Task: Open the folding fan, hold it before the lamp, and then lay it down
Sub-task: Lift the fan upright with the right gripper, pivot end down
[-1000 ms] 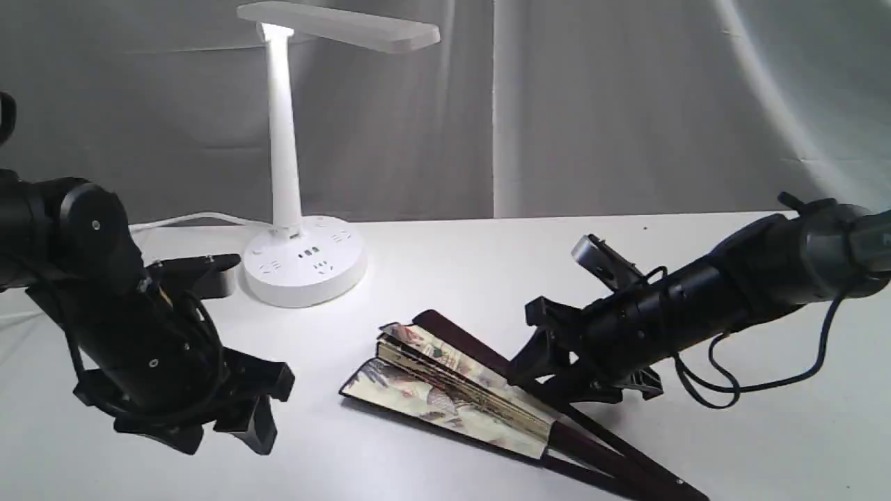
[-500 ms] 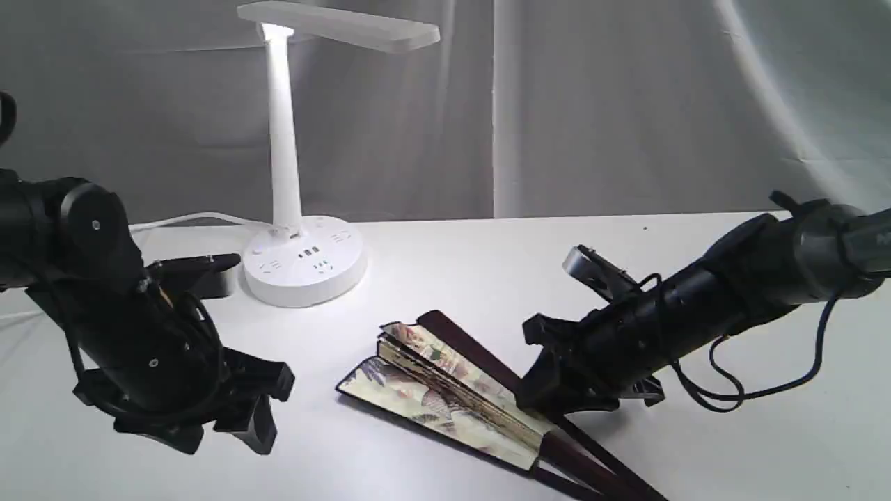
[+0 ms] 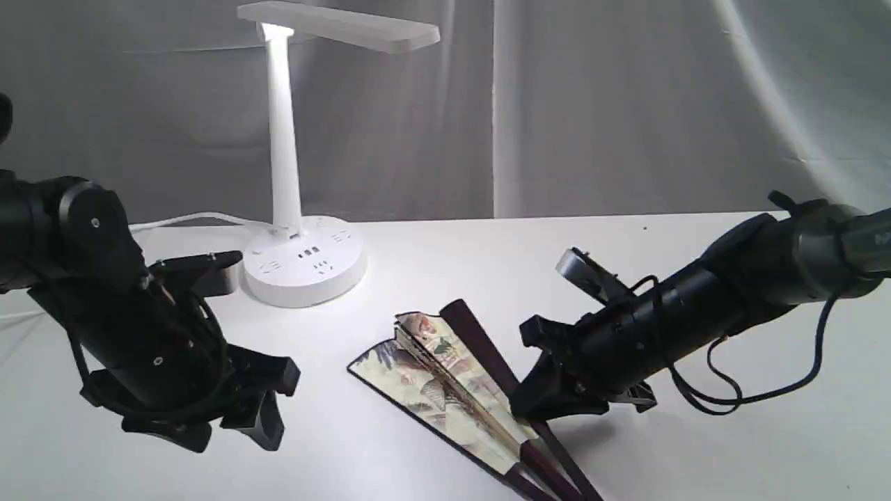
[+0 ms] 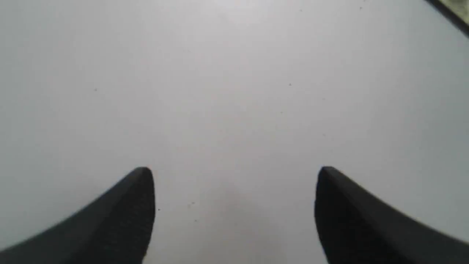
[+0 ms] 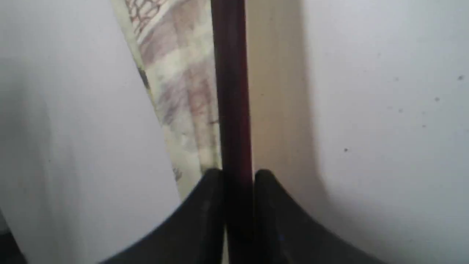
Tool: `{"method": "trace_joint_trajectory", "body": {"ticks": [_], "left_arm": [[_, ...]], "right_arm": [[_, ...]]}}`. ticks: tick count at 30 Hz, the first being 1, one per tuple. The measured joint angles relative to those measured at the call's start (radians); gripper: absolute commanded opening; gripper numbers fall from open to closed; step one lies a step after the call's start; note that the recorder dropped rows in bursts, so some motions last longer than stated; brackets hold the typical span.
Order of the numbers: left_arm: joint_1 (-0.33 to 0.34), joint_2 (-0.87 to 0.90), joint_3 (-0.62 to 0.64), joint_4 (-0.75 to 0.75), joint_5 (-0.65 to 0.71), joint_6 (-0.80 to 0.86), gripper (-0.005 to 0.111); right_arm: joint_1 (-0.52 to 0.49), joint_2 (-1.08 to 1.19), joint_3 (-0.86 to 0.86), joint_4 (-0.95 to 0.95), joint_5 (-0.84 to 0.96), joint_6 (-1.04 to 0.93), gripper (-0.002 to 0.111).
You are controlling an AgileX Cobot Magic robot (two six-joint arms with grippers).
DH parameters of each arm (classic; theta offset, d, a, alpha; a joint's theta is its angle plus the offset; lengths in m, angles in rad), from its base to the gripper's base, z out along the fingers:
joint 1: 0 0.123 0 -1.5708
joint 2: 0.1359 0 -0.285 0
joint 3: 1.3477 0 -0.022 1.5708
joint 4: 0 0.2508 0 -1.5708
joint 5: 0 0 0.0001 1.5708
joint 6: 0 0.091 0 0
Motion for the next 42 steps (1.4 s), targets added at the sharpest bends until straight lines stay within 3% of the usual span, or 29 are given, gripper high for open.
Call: {"method": "trace_joint_trajectory", "body": {"ticks": [22, 31, 42], "left_arm": [[0.0, 0.0, 0.0, -0.077, -0.004, 0.08, 0.062], [0.0, 0.0, 0.0, -0.158, -0.01, 0.147, 0.042], [-0.004, 0.0, 0.0, -0.182, -0.011, 0.166, 0.038]], "right_arm": [[-0.002, -0.164, 0.0, 0.063, 0.123, -0.033, 0.0], [-0.09, -0.18, 0.002, 0.224, 0.238, -0.01, 0.0], [-0.175, -0.234, 0.149, 0.255, 0.242, -0.058, 0.0]]}}
